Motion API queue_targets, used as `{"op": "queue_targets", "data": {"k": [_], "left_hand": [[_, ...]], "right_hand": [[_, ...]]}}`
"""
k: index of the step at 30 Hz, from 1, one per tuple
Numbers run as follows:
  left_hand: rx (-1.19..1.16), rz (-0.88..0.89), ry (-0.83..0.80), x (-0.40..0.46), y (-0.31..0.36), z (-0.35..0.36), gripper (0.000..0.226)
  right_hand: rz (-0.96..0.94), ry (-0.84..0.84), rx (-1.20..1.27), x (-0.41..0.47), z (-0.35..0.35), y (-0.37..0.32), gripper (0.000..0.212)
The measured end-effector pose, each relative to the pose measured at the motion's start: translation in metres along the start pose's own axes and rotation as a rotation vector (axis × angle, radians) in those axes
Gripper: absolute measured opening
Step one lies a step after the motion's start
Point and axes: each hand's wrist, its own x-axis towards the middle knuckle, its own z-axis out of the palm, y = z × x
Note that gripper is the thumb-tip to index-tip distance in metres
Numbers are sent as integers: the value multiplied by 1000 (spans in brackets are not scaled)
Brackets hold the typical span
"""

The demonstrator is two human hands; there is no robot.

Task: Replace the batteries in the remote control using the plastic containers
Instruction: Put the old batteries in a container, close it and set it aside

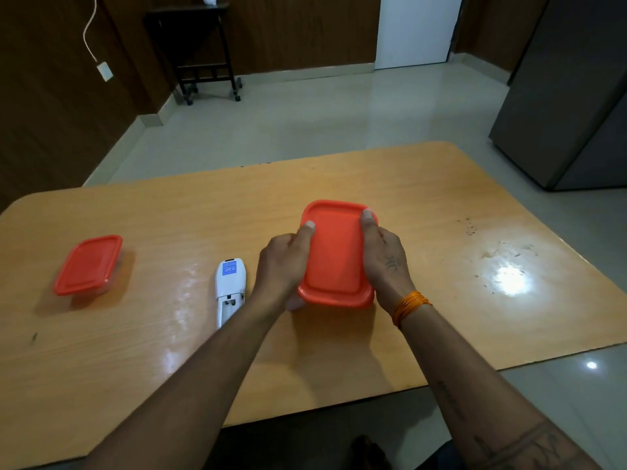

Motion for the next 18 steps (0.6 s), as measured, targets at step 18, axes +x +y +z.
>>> {"op": "queue_targets", "data": {"k": [18], "left_hand": [[-4, -9, -1, 19, 18, -8, 68]], "right_hand": [[16, -45, 100, -5, 5, -4, 83]]}}
